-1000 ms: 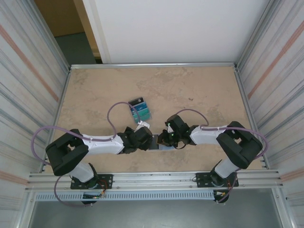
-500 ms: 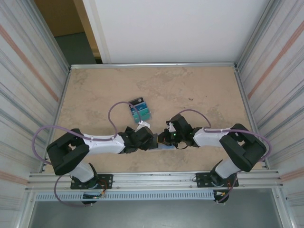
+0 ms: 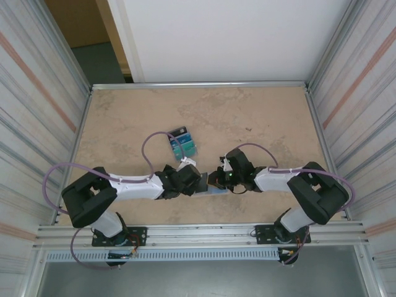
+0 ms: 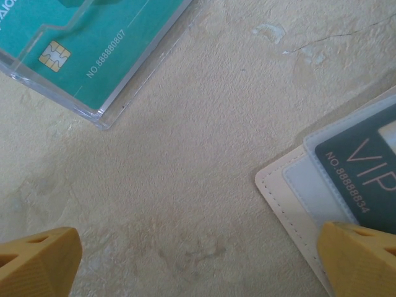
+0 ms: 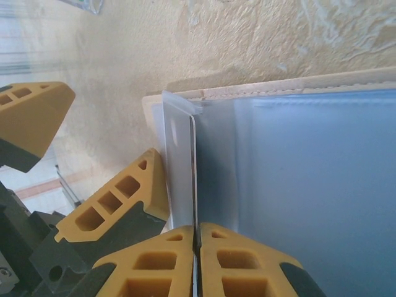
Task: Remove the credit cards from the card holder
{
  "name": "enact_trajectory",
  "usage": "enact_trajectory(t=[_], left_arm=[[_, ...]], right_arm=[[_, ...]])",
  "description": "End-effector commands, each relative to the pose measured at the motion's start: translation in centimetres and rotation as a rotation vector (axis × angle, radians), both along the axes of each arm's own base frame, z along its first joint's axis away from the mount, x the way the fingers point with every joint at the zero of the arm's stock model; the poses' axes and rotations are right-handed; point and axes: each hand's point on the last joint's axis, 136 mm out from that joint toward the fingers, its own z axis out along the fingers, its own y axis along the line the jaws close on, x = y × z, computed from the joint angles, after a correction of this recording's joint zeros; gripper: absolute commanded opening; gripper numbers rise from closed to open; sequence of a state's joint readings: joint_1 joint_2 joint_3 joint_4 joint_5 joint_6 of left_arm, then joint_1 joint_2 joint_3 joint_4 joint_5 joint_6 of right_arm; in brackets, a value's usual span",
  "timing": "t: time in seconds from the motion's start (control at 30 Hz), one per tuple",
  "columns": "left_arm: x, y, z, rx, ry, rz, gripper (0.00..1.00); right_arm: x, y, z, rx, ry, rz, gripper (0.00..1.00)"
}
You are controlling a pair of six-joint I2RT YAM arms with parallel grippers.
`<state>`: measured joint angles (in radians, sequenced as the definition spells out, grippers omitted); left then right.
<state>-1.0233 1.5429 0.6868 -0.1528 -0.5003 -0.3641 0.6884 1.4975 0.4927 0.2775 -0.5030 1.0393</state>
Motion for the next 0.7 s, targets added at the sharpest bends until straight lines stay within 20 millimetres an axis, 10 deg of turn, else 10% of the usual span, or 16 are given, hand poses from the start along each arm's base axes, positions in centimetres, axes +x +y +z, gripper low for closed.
enact_trajectory(t=[0.0, 0.67], left_arm=[[-1.1, 1.2, -1.5, 0.093, 0.047, -0.013, 0.99], [0.2, -2.5, 2.4, -0.064, -0.004, -0.064, 0.99]], right_arm=[[-0.4, -0.6, 0.0, 0.002, 0.002, 0.005, 0.10], [-0.8, 0.0, -1.7, 0.011, 0.025, 0.065, 0.11]])
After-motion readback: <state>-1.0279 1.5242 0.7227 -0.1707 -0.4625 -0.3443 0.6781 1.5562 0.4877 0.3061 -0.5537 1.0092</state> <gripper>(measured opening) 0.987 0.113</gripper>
